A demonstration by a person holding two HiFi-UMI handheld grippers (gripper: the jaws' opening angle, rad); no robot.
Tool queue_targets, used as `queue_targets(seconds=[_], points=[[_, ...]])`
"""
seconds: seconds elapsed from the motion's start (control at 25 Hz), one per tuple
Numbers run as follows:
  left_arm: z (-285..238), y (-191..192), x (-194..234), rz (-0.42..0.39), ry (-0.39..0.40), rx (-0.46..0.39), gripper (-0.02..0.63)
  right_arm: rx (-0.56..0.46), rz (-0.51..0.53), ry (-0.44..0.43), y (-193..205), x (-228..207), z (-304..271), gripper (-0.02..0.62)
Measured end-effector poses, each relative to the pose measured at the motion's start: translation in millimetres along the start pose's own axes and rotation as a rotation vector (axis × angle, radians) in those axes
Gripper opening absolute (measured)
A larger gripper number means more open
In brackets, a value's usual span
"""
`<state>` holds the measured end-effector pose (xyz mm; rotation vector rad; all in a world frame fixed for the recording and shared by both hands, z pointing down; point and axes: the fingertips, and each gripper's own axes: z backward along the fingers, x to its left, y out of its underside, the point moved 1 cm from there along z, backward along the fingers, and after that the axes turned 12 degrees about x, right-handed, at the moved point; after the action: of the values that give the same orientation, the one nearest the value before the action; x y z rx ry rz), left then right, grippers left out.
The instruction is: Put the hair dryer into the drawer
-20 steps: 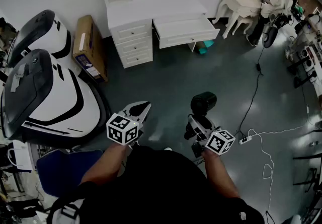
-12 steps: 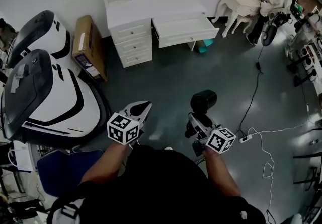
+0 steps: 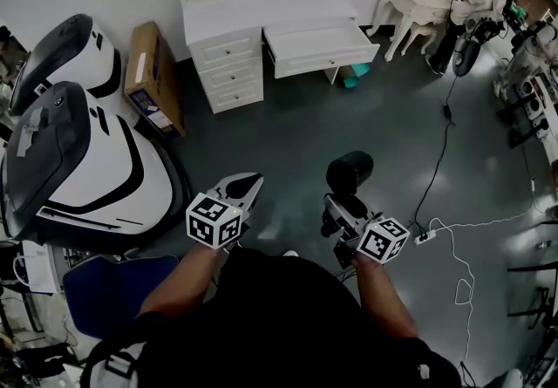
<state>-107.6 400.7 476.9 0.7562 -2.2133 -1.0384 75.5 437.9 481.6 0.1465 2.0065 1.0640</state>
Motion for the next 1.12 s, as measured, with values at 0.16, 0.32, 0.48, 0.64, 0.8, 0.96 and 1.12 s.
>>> queue_targets(seconds=[0.16, 0.32, 0.48, 0.64, 0.8, 0.96, 1.12], points=[[-1, -1, -6, -0.007, 0.004, 0.002, 0.011, -0.010, -0.033, -0.028, 1, -1, 4, 0.241], [-1, -2, -10, -0.006, 0.002, 0.001, 0.011, -0.019, -0.047, -0.038, 3, -2, 11, 0.241], [-2, 1, -13, 0.014, 0.010, 0.001, 0.011, -0.032, -0.058, -0.042, 5, -4, 16, 0.241], [-7, 1, -18, 0.023, 0.012, 0.001, 0.011, -0.038, -0.066, -0.038, 7, -10, 24, 0.241], [-12, 3, -24, 0.021, 0.013, 0.004, 0.011, -0.035, -0.065, -0.032, 10, -16, 30, 0.241], [-16, 0, -26, 0.015, 0.010, 0.009, 0.011, -0.037, -0.070, -0.031, 7, -21, 31, 0.241], [-16, -1, -20, 0.017, 0.001, 0.018, 0.011, -0.037, -0.076, -0.032, 3, -24, 25, 0.241]])
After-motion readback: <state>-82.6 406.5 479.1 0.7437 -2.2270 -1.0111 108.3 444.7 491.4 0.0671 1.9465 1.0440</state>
